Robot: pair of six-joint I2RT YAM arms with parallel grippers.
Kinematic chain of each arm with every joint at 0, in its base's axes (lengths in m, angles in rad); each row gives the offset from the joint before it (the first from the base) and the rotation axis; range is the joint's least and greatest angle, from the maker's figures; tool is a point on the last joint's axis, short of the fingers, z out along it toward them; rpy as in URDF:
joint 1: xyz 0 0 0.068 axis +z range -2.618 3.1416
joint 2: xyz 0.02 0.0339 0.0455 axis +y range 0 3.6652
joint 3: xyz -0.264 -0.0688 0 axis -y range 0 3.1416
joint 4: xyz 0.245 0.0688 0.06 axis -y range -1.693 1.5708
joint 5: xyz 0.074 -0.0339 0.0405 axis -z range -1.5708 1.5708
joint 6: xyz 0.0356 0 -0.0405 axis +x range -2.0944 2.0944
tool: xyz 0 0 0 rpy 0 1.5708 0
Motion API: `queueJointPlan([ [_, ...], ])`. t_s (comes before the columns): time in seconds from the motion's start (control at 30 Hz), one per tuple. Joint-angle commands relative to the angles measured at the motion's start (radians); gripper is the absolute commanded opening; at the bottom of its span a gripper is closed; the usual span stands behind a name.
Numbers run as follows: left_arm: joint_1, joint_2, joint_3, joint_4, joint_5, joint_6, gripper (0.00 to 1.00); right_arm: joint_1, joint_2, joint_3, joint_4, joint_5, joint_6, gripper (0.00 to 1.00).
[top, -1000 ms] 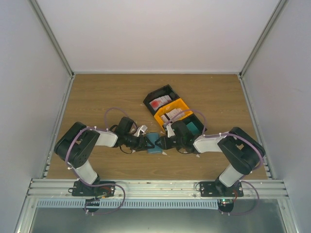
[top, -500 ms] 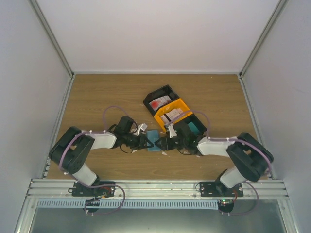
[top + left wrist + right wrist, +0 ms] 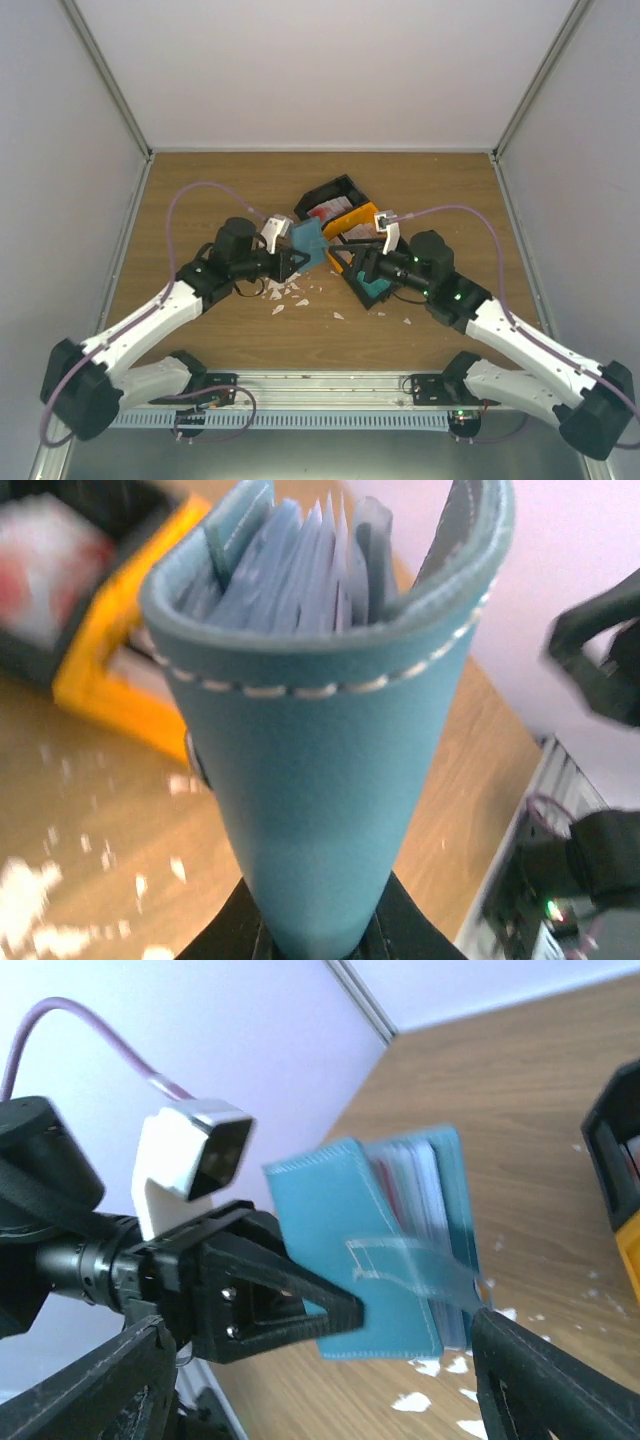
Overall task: Put the credit cards into the card holder
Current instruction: Turn over the card holder at the center of the board.
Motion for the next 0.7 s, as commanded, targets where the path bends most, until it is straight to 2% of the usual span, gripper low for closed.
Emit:
queueJointPlan([
  [0.0, -0.041, -0.102, 0.119, 0.040, -0.226, 0.155, 0.00, 0.002, -0.048, 0.070, -0.070, -0.008, 0.103, 0.81],
  [0.17, -0.043, -0.185, 0.105, 0.263, -0.361, 0.364, 0.00, 0.002, -0.079, 0.110, 0.006, -0.112, 0.194, 0.84],
  [0.23, -0.043, -0.207, 0.088, 0.361, -0.378, 0.477, 0.00, 0.001, -0.106, 0.077, 0.098, -0.128, 0.259, 0.81],
  [0.3, -0.051, -0.223, 0.078, 0.459, -0.354, 0.608, 0.00, 0.002, -0.122, 0.047, 0.180, -0.143, 0.337, 0.81],
  [0.4, -0.055, -0.247, 0.030, 0.621, -0.283, 0.805, 0.00, 0.001, -0.093, 0.084, 0.216, -0.170, 0.395, 0.89],
  [0.57, -0.056, -0.266, -0.114, 0.914, -0.116, 1.247, 0.00, 0.002, -0.018, 0.145, 0.313, -0.259, 0.501, 0.98],
  [0.67, -0.057, -0.251, -0.119, 0.936, -0.112, 1.388, 0.00, 0.002, 0.001, 0.151, 0.380, -0.262, 0.570, 1.00],
])
